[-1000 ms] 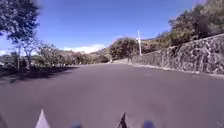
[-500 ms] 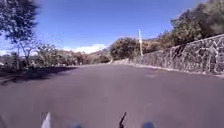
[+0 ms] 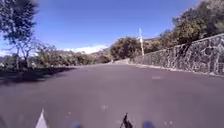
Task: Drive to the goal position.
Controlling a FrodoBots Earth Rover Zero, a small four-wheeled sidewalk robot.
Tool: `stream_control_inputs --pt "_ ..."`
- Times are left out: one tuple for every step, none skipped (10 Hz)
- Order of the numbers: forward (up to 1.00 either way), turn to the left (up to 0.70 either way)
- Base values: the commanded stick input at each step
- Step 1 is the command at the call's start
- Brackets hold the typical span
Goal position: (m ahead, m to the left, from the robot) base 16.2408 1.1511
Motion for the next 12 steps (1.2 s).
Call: stream_control_inputs --pt "0.85 0.0" --pt "0.85 0.0" --pt "0.85 0.0" --pt "0.85 0.0" --pt "0.85 0.0" --pt "0.85 0.0" --pt "0.85 0.0" --pt "0.85 0.0" --pt "0.85 0.0" --pt "0.85 0.0" --pt "0.85 0.0" --pt "0.85 0.0"
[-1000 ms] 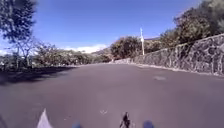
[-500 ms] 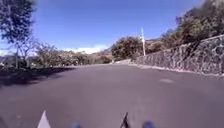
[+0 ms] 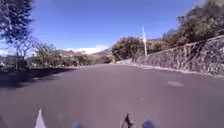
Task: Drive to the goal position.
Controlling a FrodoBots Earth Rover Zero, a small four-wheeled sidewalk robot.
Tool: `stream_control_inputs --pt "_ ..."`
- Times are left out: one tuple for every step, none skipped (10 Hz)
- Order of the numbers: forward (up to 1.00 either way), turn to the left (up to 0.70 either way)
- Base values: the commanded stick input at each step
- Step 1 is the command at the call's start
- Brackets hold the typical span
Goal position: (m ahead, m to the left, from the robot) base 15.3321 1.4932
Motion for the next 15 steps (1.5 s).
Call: stream_control_inputs --pt "0.85 0.0" --pt "0.85 0.0" --pt "0.85 0.0" --pt "0.85 0.0" --pt "0.85 0.0" --pt "0.85 0.0" --pt "0.85 0.0" --pt "0.85 0.0" --pt "0.85 0.0" --pt "0.85 0.0" --pt "0.85 0.0" --pt "0.85 0.0" --pt "0.85 0.0" --pt "0.85 0.0" --pt "0.85 0.0"
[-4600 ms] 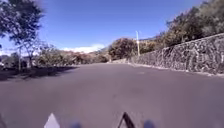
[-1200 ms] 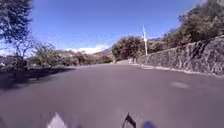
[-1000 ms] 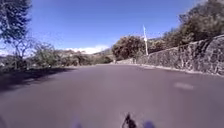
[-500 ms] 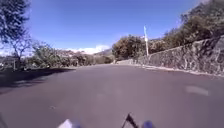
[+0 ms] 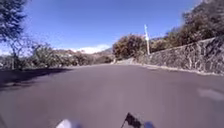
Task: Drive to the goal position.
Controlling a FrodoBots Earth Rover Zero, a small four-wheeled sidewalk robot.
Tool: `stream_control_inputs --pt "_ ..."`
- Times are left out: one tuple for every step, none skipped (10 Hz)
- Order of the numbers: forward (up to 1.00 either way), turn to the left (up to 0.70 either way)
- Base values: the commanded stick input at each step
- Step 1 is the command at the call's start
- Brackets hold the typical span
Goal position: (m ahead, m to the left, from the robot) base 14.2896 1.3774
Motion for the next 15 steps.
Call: stream_control_inputs --pt "0.85 0.0" --pt "0.85 0.0" --pt "0.85 0.0" --pt "0.85 0.0" --pt "0.85 0.0" --pt "0.85 0.0" --pt "0.85 0.0" --pt "0.85 0.0" --pt "0.85 0.0" --pt "0.85 0.0" --pt "0.85 0.0" --pt "0.85 0.0" --pt "0.85 0.0" --pt "0.85 0.0" --pt "0.85 0.0"
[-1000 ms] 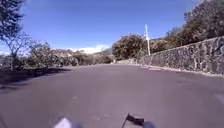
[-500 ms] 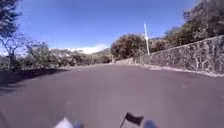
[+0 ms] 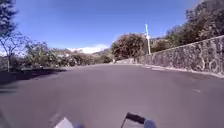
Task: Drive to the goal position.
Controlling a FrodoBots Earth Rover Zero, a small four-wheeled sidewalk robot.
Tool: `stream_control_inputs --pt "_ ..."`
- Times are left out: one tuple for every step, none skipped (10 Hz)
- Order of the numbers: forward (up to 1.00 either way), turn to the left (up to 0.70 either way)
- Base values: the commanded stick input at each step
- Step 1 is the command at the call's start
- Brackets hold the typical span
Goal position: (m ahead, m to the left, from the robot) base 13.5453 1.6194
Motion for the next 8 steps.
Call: stream_control_inputs --pt "0.85 0.0" --pt "0.85 0.0" --pt "0.85 0.0" --pt "0.85 0.0" --pt "0.85 0.0" --pt "0.85 0.0" --pt "0.85 0.0" --pt "0.85 0.0"
